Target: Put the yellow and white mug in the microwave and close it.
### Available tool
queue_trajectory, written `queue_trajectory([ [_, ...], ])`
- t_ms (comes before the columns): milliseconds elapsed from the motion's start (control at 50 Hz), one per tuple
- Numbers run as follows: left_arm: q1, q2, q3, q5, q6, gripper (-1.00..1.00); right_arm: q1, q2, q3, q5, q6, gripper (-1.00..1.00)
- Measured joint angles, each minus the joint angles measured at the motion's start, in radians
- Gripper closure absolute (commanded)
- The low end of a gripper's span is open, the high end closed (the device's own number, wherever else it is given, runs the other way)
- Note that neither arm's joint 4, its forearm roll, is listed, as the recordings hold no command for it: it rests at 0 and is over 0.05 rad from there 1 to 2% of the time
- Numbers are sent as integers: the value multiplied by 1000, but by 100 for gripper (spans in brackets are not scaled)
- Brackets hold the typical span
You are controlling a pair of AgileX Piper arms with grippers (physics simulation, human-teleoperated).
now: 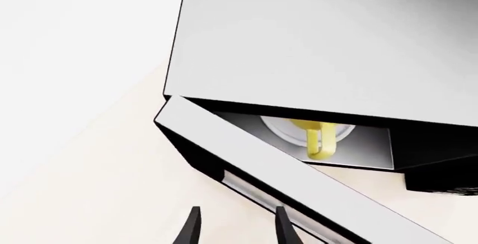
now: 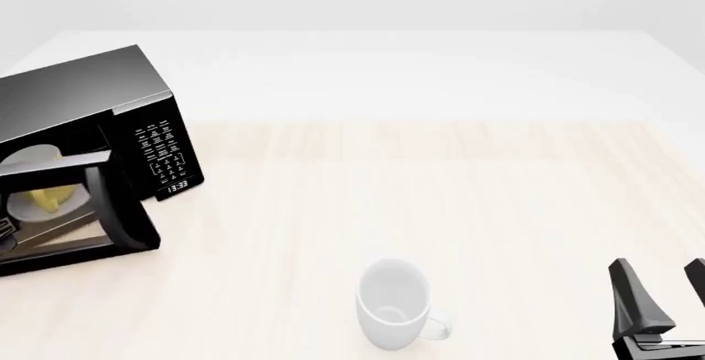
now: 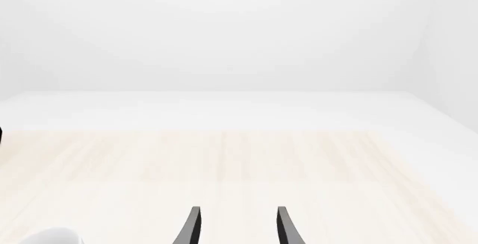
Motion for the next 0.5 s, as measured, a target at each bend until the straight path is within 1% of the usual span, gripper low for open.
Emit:
queue_trajectory([
  [500,-42,45,-48,-24,-19,-100,0,0,0,0,0,-100],
])
